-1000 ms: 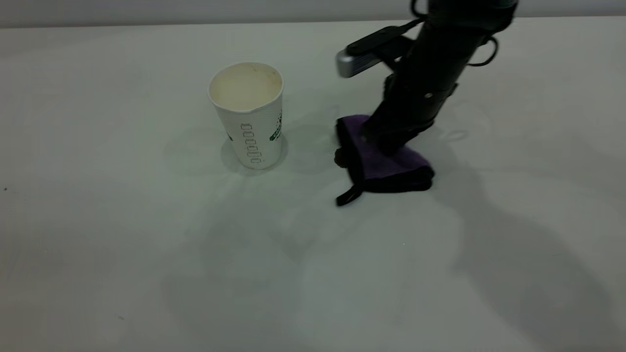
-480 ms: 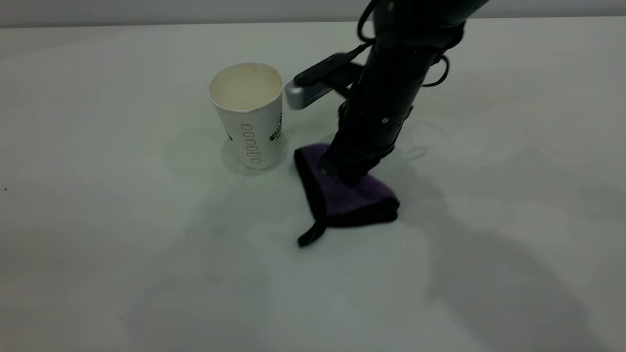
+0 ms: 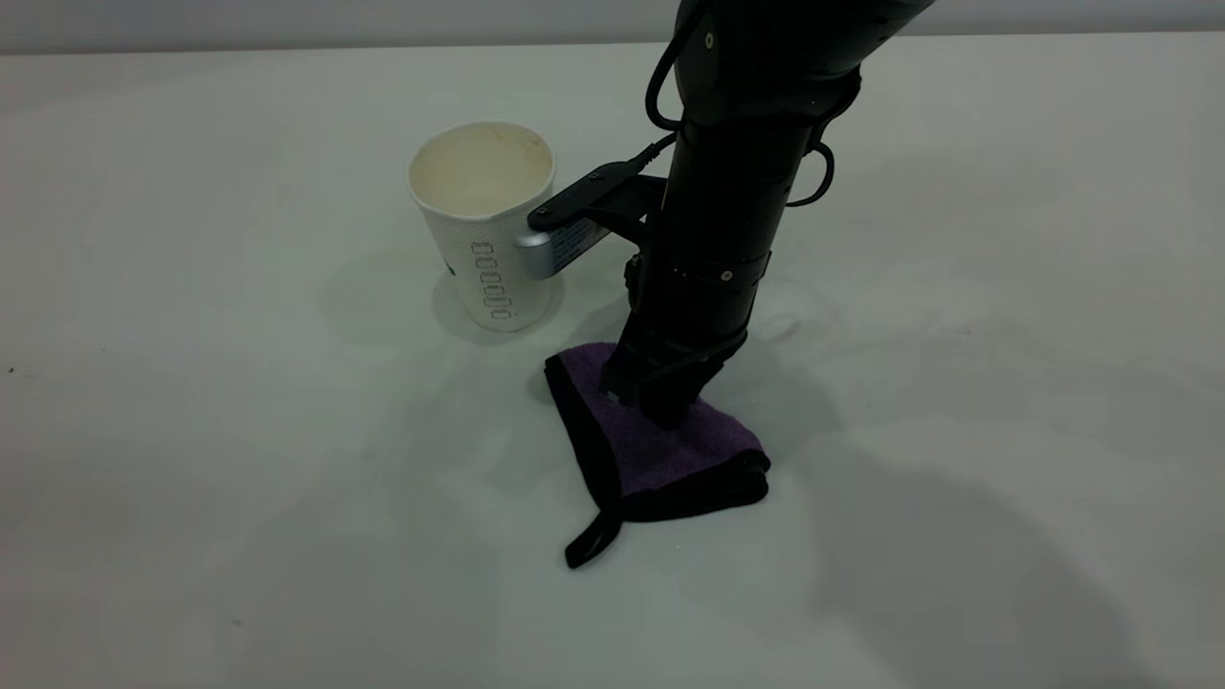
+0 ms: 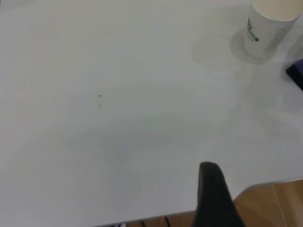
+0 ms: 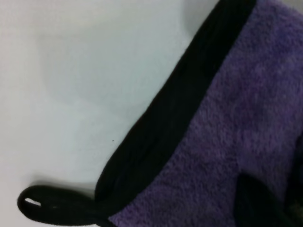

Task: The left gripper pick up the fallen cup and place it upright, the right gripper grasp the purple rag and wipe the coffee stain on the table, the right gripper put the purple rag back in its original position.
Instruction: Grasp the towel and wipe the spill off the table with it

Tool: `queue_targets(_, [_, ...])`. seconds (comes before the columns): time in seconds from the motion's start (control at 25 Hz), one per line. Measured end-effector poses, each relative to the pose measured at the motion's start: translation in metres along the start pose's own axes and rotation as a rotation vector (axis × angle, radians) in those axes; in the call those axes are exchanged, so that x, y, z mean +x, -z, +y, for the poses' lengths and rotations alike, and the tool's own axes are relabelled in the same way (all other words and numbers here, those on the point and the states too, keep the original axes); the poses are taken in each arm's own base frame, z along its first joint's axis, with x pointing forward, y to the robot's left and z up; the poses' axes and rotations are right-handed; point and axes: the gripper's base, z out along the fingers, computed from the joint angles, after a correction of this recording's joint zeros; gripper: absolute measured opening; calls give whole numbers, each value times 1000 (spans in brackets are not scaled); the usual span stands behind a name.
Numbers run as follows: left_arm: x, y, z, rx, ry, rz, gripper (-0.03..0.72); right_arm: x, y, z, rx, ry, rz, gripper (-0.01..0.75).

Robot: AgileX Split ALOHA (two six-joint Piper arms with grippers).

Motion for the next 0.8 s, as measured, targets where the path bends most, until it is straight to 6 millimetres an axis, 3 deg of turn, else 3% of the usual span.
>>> queue_targets(0.16, [0,0,0,0,0,0,523,0,3,-20,53,-52,-54,49])
queue_targets(0.36, [0,0,0,0,0,0,523,12,14,-76,136,-198,-131,51])
queue_targets(0.64, [0,0,0,0,0,0,523,58,32,-152,174,-402,-126,63])
queue_targets(0.8, [0,0,0,0,0,0,523,89,42,-182,145,-505,-75,95])
